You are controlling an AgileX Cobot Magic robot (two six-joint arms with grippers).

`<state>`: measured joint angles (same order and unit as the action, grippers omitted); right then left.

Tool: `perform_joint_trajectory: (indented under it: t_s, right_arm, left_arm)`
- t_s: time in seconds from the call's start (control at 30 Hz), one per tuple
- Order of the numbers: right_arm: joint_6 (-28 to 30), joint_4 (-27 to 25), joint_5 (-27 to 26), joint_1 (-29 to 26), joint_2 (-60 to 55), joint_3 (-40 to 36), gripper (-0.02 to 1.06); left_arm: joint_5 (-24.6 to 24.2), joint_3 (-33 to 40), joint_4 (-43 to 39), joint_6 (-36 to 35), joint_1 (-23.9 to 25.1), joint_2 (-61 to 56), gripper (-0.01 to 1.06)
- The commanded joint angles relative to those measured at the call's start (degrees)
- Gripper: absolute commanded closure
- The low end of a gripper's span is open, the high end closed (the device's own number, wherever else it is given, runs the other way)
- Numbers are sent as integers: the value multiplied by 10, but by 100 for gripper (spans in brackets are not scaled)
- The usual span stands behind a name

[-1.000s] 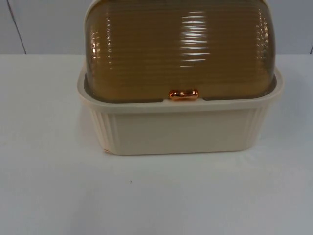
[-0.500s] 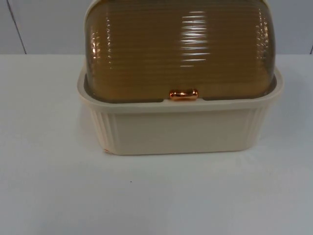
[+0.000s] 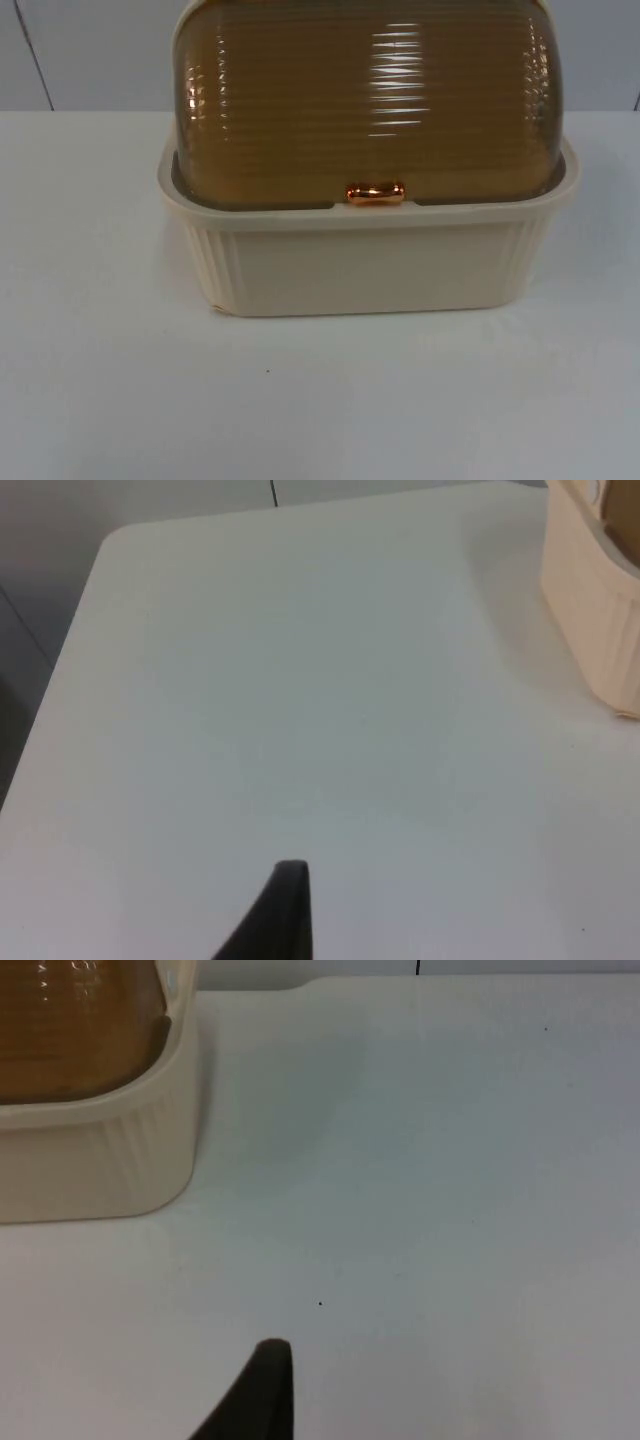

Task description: Open the box lid with the left hand, place the block into the box with the right hand, then close the box lid with the left hand.

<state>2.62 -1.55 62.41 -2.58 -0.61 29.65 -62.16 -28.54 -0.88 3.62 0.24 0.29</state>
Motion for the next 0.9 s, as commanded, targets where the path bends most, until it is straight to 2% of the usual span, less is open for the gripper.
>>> perform_joint_trajectory:
  t_s: [0.0, 0.87]
  right_arm:
    - [-1, 4, -7, 0, 3, -1, 0]
    - [-1, -3, -7, 0, 3, -1, 0]
  left_arm:
    - [6, 3, -6, -12, -2, -3, 0]
    - [5, 3, -9, -20, -8, -3, 0]
